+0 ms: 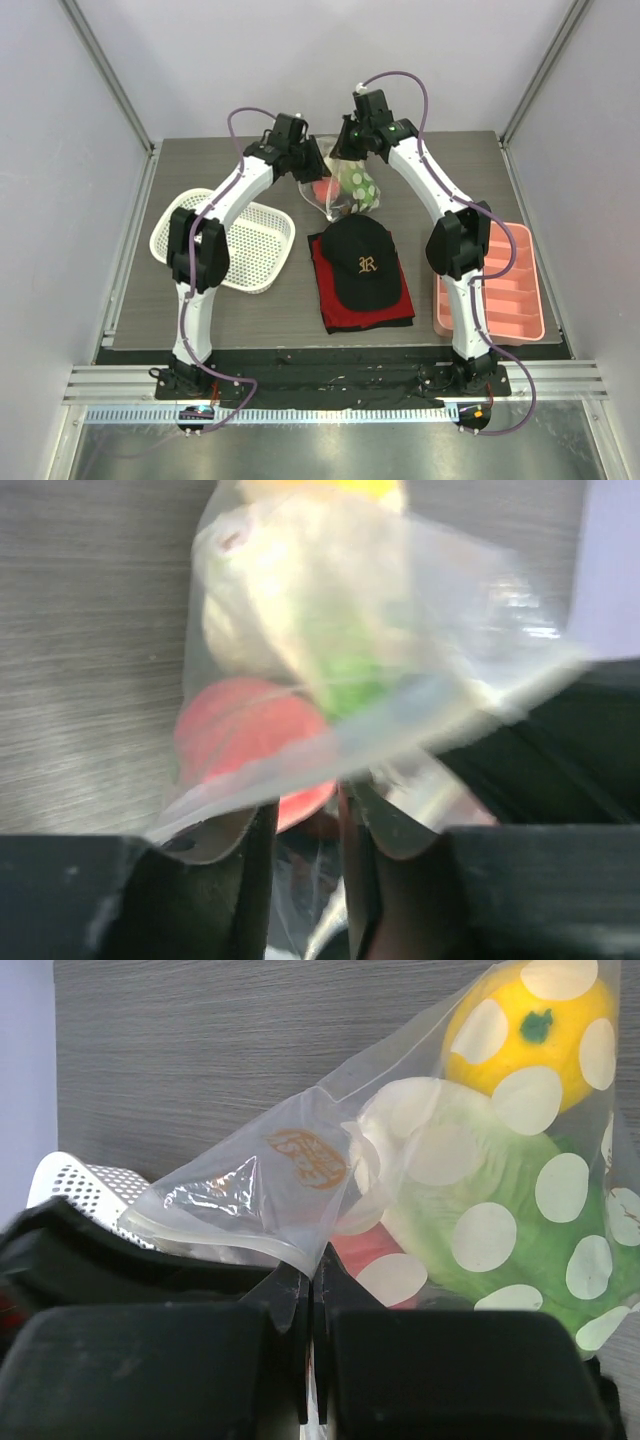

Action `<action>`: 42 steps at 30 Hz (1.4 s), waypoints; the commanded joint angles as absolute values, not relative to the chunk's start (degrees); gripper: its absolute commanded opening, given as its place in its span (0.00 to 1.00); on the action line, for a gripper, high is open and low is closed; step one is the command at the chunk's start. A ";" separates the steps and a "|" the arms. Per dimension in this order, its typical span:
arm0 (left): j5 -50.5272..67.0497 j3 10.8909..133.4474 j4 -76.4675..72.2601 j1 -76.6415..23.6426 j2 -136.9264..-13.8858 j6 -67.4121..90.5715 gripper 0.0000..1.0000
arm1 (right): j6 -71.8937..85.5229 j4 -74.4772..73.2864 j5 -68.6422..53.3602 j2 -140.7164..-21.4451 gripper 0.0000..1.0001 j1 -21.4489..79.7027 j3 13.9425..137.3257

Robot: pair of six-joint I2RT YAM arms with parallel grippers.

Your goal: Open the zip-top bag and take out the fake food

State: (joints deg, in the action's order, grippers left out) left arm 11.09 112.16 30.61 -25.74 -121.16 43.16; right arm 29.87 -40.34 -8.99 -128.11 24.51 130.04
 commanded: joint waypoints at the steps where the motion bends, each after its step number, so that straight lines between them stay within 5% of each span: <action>1: 9.94 113.38 34.36 -25.40 -122.61 42.63 0.35 | 32.07 -36.83 -11.86 -126.82 0.01 24.43 133.94; 5: 8.44 113.63 36.11 -25.49 -122.69 40.35 0.50 | 32.43 -36.39 -12.39 -127.00 0.01 24.52 133.95; 7: 6.42 114.61 39.45 -25.40 -123.40 39.11 0.71 | 32.61 -36.39 -12.74 -127.09 0.02 24.43 133.95; 11: 6.59 113.20 38.32 -25.40 -122.78 38.93 0.73 | 33.22 -36.04 -13.45 -127.44 0.01 24.52 133.68; 14: 6.50 113.38 38.76 -25.49 -123.48 39.37 0.91 | 33.66 -35.77 -13.80 -127.35 0.01 24.43 133.59; 19: 7.82 114.70 39.11 -25.84 -126.56 39.11 1.00 | 35.24 -34.89 -14.94 -127.35 0.01 24.52 132.89; 30: 4.40 114.78 33.92 -26.01 -128.06 37.45 0.58 | 35.60 -33.93 -15.73 -126.30 0.01 24.43 130.35; 32: 4.13 115.66 33.31 -25.93 -127.53 36.83 0.40 | 34.98 -33.92 -15.21 -125.77 0.01 24.52 129.56; 34: 3.43 115.66 33.05 -26.01 -125.52 35.95 0.08 | 32.79 -33.93 -14.24 -124.55 0.01 24.43 127.97; 42: 15.00 109.96 29.89 -23.82 -116.11 38.66 0.00 | 23.83 -34.10 -8.18 -121.82 0.01 23.38 122.44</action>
